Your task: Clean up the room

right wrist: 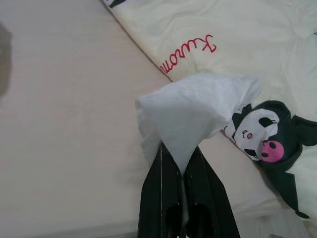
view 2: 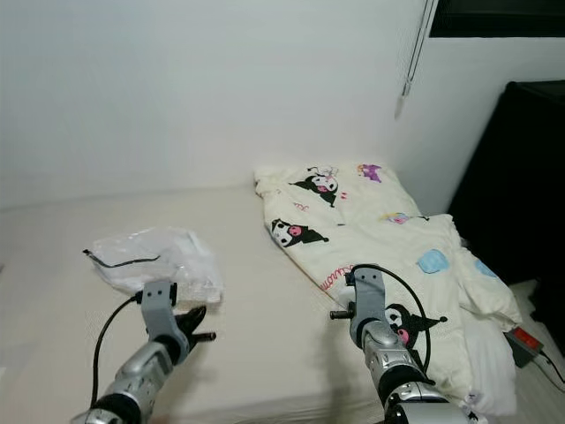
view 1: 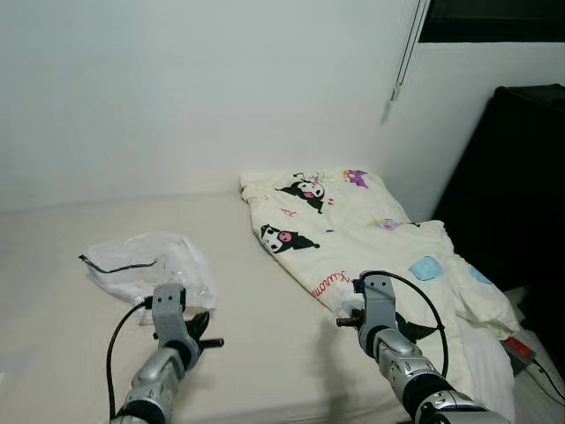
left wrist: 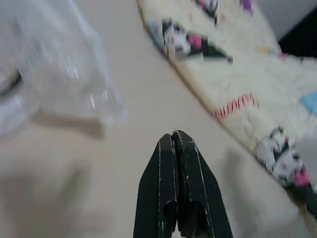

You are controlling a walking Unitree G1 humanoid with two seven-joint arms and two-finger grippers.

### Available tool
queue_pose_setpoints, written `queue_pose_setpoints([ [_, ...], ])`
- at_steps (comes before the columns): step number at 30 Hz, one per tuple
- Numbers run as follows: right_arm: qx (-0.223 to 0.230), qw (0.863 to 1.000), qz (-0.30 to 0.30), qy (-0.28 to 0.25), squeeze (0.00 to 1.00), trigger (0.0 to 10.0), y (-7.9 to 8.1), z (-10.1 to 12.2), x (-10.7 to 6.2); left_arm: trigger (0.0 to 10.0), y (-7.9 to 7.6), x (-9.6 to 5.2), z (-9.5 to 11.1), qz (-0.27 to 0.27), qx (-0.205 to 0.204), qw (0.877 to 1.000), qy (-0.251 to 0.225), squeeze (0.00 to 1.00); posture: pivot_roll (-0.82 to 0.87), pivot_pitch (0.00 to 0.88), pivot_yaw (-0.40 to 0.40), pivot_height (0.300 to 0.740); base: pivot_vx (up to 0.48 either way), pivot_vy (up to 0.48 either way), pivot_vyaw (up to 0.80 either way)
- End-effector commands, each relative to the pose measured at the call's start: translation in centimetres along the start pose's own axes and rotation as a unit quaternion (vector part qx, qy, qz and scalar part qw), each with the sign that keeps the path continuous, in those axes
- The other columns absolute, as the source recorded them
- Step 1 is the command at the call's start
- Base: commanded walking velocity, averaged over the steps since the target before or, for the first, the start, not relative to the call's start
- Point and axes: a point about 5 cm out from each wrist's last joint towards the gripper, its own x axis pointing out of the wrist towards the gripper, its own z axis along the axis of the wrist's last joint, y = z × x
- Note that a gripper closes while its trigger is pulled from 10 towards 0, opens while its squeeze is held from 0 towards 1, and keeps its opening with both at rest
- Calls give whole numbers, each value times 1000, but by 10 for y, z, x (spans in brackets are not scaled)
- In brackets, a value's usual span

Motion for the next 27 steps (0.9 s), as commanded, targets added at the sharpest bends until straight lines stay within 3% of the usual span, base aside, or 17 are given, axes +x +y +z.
queue_pose_setpoints([
  [1,1,1000,-3,-20,0,10000,0,10,1,10000,1,4,12,1,12,1000,-20,0,-33,0,-45,710,0,0,0],
  [5,0,1000,-4,-22,0,10000,-1,10,1,10000,-2,7,18,-1,24,999,-30,0,-36,0,-44,700,0,0,0],
  [7,-2,1000,-4,-23,0,10000,-1,9,1,10000,-8,10,25,-8,49,998,-44,0,-36,0,-44,690,0,0,0],
  [9,-3,1000,-5,-23,0,10000,-1,9,1,10000,-15,14,35,-12,102,993,-64,0,-39,0,-44,680,0,0,0],
  [11,-3,1000,-5,-23,0,10000,-1,9,1,10000,-15,14,35,-12,102,993,-64,0,-39,0,-44,680,0,0,0],
  [12,-3,1000,-5,-24,0,10000,-2,9,1,10000,-20,16,41,-18,152,985,-76,0,-40,0,-44,675,0,0,0],
  [14,-3,1000,-5,-26,0,10000,-3,10,1,10000,-36,19,52,-38,306,945,-105,0,-40,0,-44,665,0,0,0],
  [15,-3,1000,-5,-26,0,10000,-3,10,1,10000,-36,19,52,-38,306,945,-105,0,-40,0,-44,665,0,0,0],
  [17,-4,1000,-6,-27,0,10000,-3,11,0,10000,-49,21,58,-56,405,903,-131,0,-43,0,-45,655,0,0,0],
  [19,-4,1000,-6,-27,0,10000,-3,11,0,10000,-49,21,58,-56,405,903,-131,0,-43,0,-45,655,0,0,0],
  [20,-4,1000,-6,-28,0,10000,-3,10,0,10000,-60,23,59,-76,477,864,-144,133,-47,0,-45,645,0,0,0],
  [21,-4,1000,-6,-28,0,10000,-3,10,0,10000,-60,23,59,-76,477,864,-144,133,-47,0,-45,645,0,0,0],
  [22,-4,1000,-6,-27,0,10000,-3,10,0,10000,-64,23,58,-82,502,848,-146,357,-47,0,-45,640,0,0,0],
  [23,-4,1000,-6,-27,0,10000,-3,9,0,10000,-67,24,58,-85,521,837,-148,1000,-47,0,-45,635,0,0,0],
  [24,-4,1000,-6,-27,0,10000,-3,9,0,10000,-67,24,58,-85,521,837,-148,1000,-47,0,-45,635,0,0,0],
  [27,-4,1000,-6,-27,0,10000,-3,8,0,10000,-72,27,60,-92,546,819,-150,1000,-57,0,-40,625,0,0,0],
])
